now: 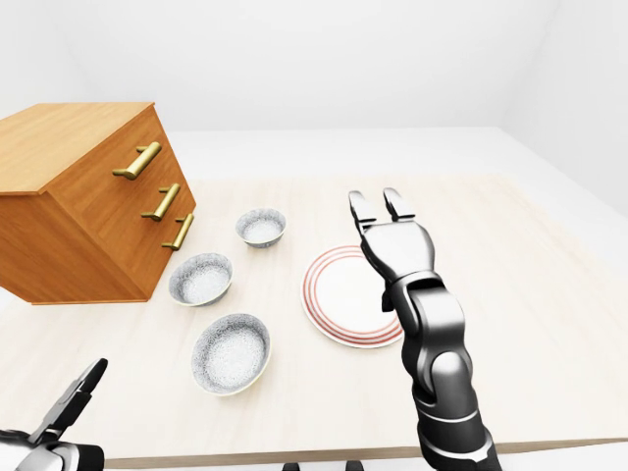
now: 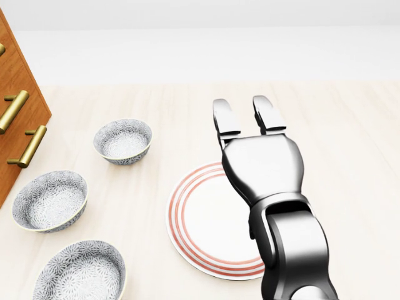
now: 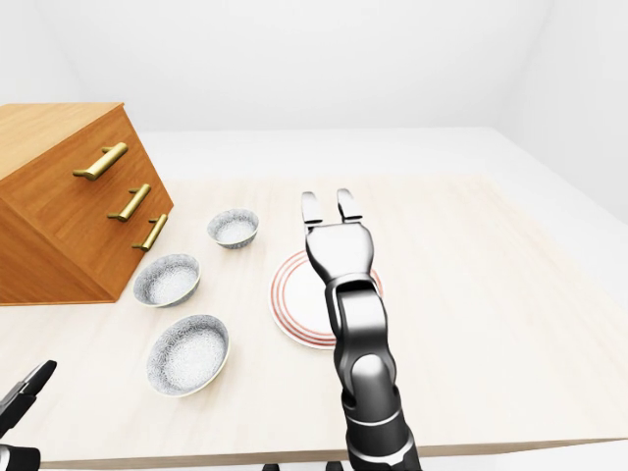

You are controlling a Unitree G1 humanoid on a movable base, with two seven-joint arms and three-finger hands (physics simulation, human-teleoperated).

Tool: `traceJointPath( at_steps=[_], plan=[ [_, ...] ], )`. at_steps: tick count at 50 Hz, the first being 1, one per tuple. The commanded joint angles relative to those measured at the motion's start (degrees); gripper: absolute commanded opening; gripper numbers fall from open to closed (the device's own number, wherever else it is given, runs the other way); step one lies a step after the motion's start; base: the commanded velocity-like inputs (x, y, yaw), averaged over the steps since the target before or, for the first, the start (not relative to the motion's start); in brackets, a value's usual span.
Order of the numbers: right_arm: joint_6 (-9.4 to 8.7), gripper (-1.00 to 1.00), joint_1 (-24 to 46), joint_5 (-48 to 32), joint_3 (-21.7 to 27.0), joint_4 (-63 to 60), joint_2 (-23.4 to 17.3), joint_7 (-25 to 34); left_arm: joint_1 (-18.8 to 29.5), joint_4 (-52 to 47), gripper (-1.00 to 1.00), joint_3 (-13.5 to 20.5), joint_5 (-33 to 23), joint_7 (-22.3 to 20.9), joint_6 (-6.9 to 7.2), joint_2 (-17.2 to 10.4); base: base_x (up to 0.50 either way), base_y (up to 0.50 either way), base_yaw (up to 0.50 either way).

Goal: Put the bowl at the front on the plate.

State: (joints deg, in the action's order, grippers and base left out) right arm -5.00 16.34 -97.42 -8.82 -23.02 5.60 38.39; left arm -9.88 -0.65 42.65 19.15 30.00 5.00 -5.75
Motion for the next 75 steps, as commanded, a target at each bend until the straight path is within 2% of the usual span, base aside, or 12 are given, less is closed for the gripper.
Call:
traceJointPath(
  at_steps=[1,15,26,29,34,38,43,48,59,67,69,75],
  plan=[
    [0.00,1.00,-0.28,-5.69,-1.31,0.22,2.20,1.61,-0.18,-0.34,1.00,0.04,-0.02,0.00,0.00,0.07,0.00,0.00,0.00],
    [0.00,1.00,-0.29,-5.71,-1.26,0.21,2.26,1.61,-0.13,-0.36,1.00,0.13,-0.11,0.00,0.00,0.13,0.00,0.00,0.00],
    [0.00,1.00,-5.31,-14.91,-8.98,-4.74,5.91,1.61,-0.11,-0.37,1.00,0.17,-0.29,0.00,0.00,0.26,0.00,0.00,0.00],
    [0.00,1.00,-5.45,-15.56,-13.42,-4.39,3.18,1.61,-0.06,-0.36,1.00,0.11,-0.27,0.00,0.00,0.21,0.00,0.00,0.00],
    [0.00,1.00,-4.77,-15.58,-17.42,-2.83,3.08,1.61,-0.19,-0.37,1.00,0.10,-0.15,0.00,0.00,0.17,0.00,0.00,0.00],
    [0.00,1.00,-4.38,-15.58,-18.34,-2.70,2.57,1.61,-0.12,-0.22,1.00,0.09,-0.29,0.00,0.00,0.22,0.00,0.00,0.00],
    [0.00,1.00,-6.65,-15.56,-17.95,-1.85,6.82,1.61,-0.01,0.15,1.00,-0.04,-0.30,0.00,-0.16,0.20,0.00,0.00,0.00],
    [0.00,1.00,-9.84,-12.34,-19.32,-3.14,7.85,1.61,-0.12,0.20,1.00,-0.06,-0.19,0.00,-0.38,0.14,0.00,0.00,0.00],
    [0.00,1.00,-14.61,-7.32,-25.40,-7.92,5.17,1.61,-0.04,0.25,1.00,-0.03,-0.31,0.00,-0.63,0.24,0.00,0.00,0.00],
    [0.00,1.00,-16.00,-6.57,-27.53,-8.74,4.28,1.61,-0.06,0.34,1.00,-0.17,-0.31,0.00,-0.91,0.25,0.00,0.00,0.00],
    [0.00,1.00,-16.21,-6.03,-27.74,-8.49,4.16,1.61,-0.24,-0.18,1.00,-0.10,-0.21,0.00,-0.49,0.28,0.00,0.00,0.00],
    [0.00,1.00,-16.76,-4.04,-28.53,-7.54,3.74,1.61,-0.15,0.31,1.00,-0.18,-0.26,0.00,-1.07,0.24,0.00,0.00,0.00]
  ],
)
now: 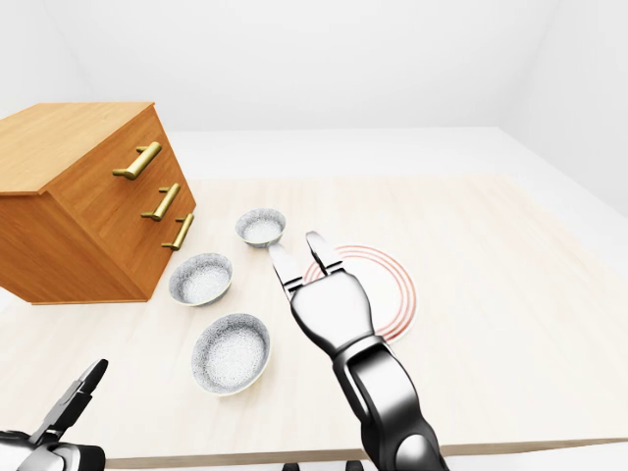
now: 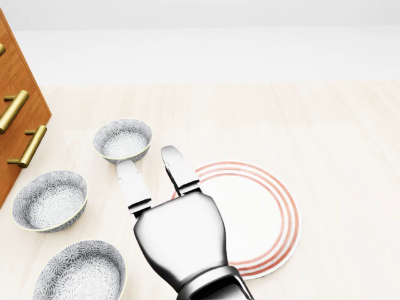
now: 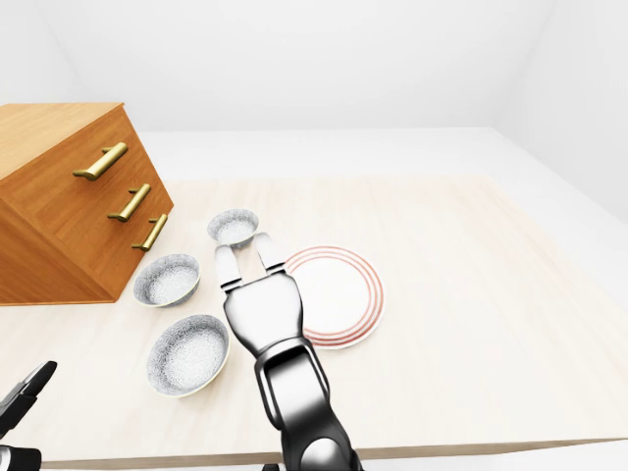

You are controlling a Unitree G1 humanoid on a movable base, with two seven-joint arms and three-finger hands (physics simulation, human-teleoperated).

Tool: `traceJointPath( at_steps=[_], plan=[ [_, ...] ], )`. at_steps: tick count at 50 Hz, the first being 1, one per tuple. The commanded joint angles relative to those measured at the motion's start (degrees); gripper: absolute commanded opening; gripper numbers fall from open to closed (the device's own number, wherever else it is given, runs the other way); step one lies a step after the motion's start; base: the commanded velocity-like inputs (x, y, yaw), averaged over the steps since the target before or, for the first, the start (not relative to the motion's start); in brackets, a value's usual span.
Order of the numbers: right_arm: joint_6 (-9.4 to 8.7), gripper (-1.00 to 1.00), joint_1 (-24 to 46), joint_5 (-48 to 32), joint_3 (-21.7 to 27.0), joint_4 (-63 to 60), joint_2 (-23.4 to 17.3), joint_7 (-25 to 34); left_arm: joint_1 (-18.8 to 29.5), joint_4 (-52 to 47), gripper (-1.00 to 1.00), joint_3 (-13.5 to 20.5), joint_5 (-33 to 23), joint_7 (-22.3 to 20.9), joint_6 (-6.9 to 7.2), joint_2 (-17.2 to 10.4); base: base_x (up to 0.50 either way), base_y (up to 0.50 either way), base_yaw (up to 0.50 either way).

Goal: Put the bowl at the front on the plate.

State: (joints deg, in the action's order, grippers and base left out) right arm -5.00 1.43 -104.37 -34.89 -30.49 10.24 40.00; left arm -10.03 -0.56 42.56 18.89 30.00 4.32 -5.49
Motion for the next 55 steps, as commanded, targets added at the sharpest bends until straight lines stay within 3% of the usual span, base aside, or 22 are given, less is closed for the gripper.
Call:
traceJointPath(
  at_steps=[1,19,21,24,27,51,52,53,54,55],
  plan=[
    [0.00,1.00,-1.82,2.98,-2.61,-0.21,-0.93,0.00,-0.07,0.03,1.00,-0.07,0.07,0.00,-0.21,-0.02,0.00,0.00,0.00],
    [0.81,1.00,-3.28,6.46,-5.87,0.71,-2.04,0.00,-0.03,0.74,1.00,-0.31,-0.09,0.00,-1.18,-0.07,0.00,0.00,0.00],
    [1.12,1.00,-3.07,6.76,-5.73,0.81,-2.09,0.00,0.15,1.28,1.00,-0.42,-0.37,0.00,-1.84,-0.04,0.00,0.00,0.00],
    [1.34,1.00,-3.00,6.94,-5.59,0.93,-2.07,0.00,0.04,0.87,1.00,-0.42,-0.31,0.00,-1.37,-0.13,0.00,0.00,0.00],
    [1.11,1.00,-3.15,6.95,-5.66,0.90,-1.93,0.00,0.18,1.39,1.00,-0.52,-0.42,0.00,-1.85,-0.14,0.00,0.00,0.00],
    [1.31,1.00,-3.18,6.64,-6.03,1.10,-2.05,0.00,-0.05,1.04,1.00,-0.52,-0.37,0.00,-1.86,-0.07,0.00,0.00,0.00],
    [2.34,1.00,-2.94,5.26,-6.76,0.95,-2.54,0.00,-0.22,0.06,1.00,-0.28,0.45,0.00,-0.42,-0.14,0.00,0.00,0.00],
    [2.35,1.00,-3.50,5.88,-6.86,1.34,-2.50,0.00,-0.16,0.00,1.00,-0.17,0.36,0.00,-0.18,-0.18,0.00,0.00,0.00],
    [2.25,1.00,-3.91,5.83,-7.07,1.46,-2.63,0.00,0.19,0.75,1.00,-0.21,0.03,0.00,-0.83,-0.19,0.00,0.00,0.00],
    [2.91,1.00,-4.25,5.33,-7.87,1.01,-3.20,0.00,-0.06,0.20,1.00,-0.17,0.31,0.00,-0.34,-0.14,0.00,0.00,0.00]
  ],
)
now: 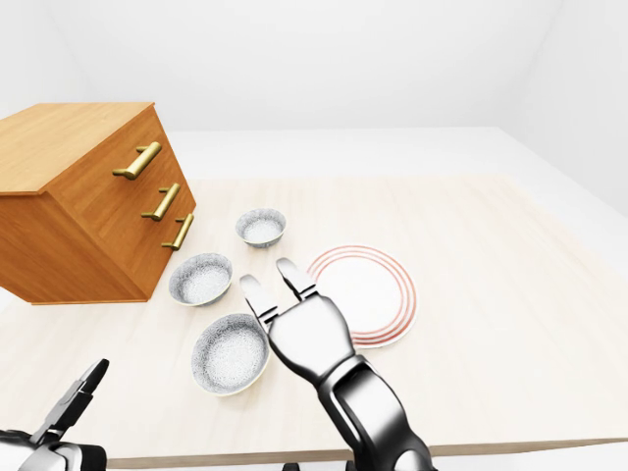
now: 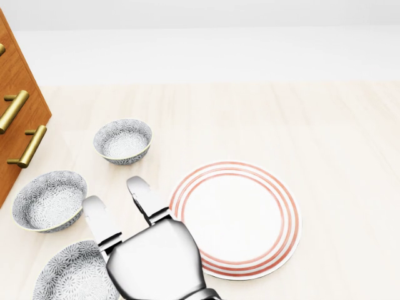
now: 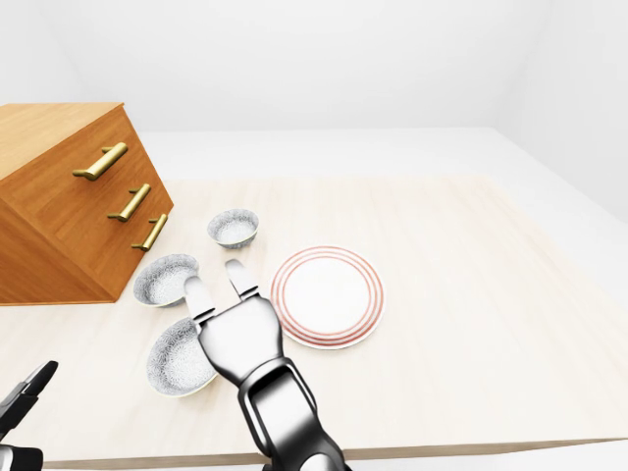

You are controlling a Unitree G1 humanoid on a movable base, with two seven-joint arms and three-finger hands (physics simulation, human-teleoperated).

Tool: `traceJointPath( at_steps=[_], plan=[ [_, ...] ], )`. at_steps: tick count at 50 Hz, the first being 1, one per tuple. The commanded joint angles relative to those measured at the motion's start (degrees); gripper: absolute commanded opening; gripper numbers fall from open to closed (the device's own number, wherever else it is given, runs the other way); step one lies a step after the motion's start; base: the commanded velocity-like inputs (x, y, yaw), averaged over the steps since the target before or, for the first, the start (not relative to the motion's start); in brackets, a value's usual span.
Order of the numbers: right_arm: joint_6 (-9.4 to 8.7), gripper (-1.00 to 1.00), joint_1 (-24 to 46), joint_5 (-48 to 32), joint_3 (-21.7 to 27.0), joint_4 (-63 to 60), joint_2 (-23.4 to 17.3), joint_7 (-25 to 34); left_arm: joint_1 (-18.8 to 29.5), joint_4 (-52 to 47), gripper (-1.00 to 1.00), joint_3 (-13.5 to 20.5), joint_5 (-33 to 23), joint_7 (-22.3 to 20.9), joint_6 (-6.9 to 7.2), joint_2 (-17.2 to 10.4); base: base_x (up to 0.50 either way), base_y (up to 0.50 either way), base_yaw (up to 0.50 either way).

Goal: Put the bowl at the front on the plate.

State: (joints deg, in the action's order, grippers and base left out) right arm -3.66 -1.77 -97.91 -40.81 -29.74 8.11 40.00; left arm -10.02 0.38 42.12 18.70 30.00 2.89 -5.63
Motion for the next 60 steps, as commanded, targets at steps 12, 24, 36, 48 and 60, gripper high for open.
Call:
traceJointPath(
  at_steps=[12,24,36,48,60],
  plan=[
    [0.90,1.00,-3.78,-0.30,-6.17,3.77,-3.18,0.00,-0.19,-0.53,1.00,0.11,0.16,0.00,0.24,0.11,0.00,0.00,0.00],
    [2.48,1.00,-3.11,0.16,-7.51,6.54,-2.18,0.00,-0.07,0.06,1.00,0.06,-0.03,0.00,-0.82,0.27,0.00,0.00,0.00],
    [1.77,1.00,-3.76,4.59,-8.78,11.27,-2.30,0.00,-0.12,0.00,1.00,0.14,-0.15,0.00,-0.73,0.33,0.00,0.00,0.00],
    [1.11,1.00,-3.31,7.17,-8.89,13.60,-2.05,0.00,-0.15,-0.01,1.00,0.06,0.05,0.00,-0.54,0.25,0.00,0.00,0.00],
    [3.93,1.00,-1.87,11.22,-6.91,16.08,-1.58,0.00,-0.24,-0.39,1.00,0.08,0.25,0.00,-0.43,0.27,0.00,0.00,0.00]
  ],
)
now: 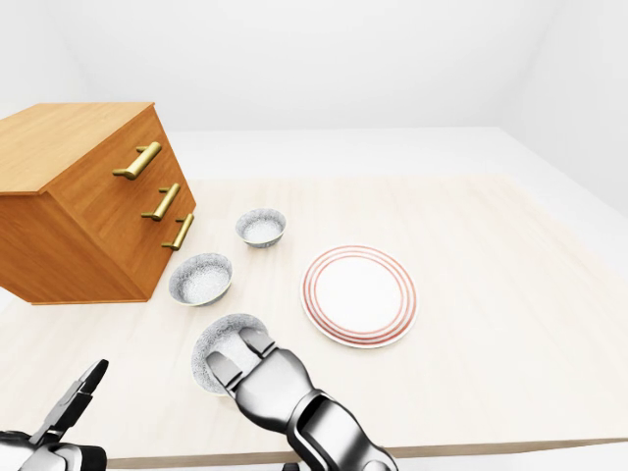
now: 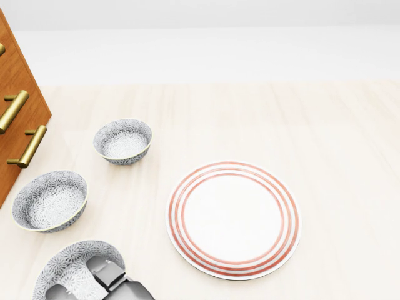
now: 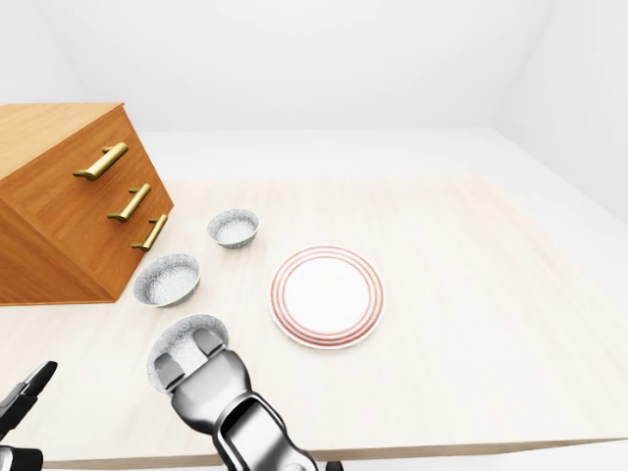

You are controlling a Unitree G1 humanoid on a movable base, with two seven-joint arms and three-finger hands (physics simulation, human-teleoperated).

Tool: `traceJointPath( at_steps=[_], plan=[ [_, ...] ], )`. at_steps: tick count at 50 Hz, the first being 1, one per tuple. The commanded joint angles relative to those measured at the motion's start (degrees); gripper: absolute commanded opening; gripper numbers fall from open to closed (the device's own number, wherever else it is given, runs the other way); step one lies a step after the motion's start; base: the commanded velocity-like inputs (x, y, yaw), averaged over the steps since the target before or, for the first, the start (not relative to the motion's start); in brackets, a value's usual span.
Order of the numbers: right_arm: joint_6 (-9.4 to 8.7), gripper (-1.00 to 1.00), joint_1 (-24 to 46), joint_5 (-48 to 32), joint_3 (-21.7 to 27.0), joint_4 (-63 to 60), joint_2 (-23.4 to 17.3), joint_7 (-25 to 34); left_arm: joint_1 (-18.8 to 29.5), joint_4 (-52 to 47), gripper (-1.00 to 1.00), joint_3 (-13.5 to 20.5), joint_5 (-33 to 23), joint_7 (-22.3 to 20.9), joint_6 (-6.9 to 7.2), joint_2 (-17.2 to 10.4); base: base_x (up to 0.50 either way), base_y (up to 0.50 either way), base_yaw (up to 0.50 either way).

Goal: Put the bowl at the front on the plate.

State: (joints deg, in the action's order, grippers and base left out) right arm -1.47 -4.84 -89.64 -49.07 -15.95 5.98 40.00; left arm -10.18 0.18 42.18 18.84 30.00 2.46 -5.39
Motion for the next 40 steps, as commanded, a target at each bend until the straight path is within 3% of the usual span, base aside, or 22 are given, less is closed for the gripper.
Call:
traceJointPath(
  at_steps=[1,10,19,25,28,31,36,40],
  plan=[
    [1.89,1.00,1.31,3.31,1.68,2.78,0.74,0.00,-0.17,-0.50,1.00,0.08,0.07,0.00,0.19,0.06,0.00,0.00,0.00],
    [2.40,1.00,2.74,4.44,4.72,4.06,1.85,0.00,0.10,0.03,1.00,0.00,-0.16,0.00,-0.31,0.14,0.00,0.00,0.00],
    [0.39,1.00,3.07,8.00,7.43,6.02,2.28,0.00,-0.07,0.13,1.00,-0.09,-0.01,0.00,-0.57,0.14,0.00,0.00,0.00],
    [0.92,1.00,3.90,10.10,7.03,8.43,2.88,0.00,0.06,0.53,1.00,-0.30,-0.11,0.00,-0.97,0.11,0.00,0.00,0.00],
    [1.22,1.00,4.45,10.23,7.41,9.33,3.00,0.00,0.05,-0.20,1.00,-0.03,0.45,0.00,0.16,-0.09,0.00,0.00,0.00],
    [0.98,1.00,4.20,9.93,7.22,9.23,3.29,0.00,0.16,0.40,1.00,-0.11,0.29,0.00,-0.61,-0.04,0.00,0.00,0.00],
    [1.40,1.00,4.11,10.18,7.26,9.56,2.59,0.00,-0.13,-0.41,1.00,-0.03,0.44,0.00,0.11,-0.05,0.00,0.00,0.00],
    [0.99,1.00,3.25,10.41,7.00,9.29,2.33,0.00,0.16,0.46,1.00,-0.25,0.06,0.00,-0.60,-0.07,0.00,0.00,0.00]
  ],
)
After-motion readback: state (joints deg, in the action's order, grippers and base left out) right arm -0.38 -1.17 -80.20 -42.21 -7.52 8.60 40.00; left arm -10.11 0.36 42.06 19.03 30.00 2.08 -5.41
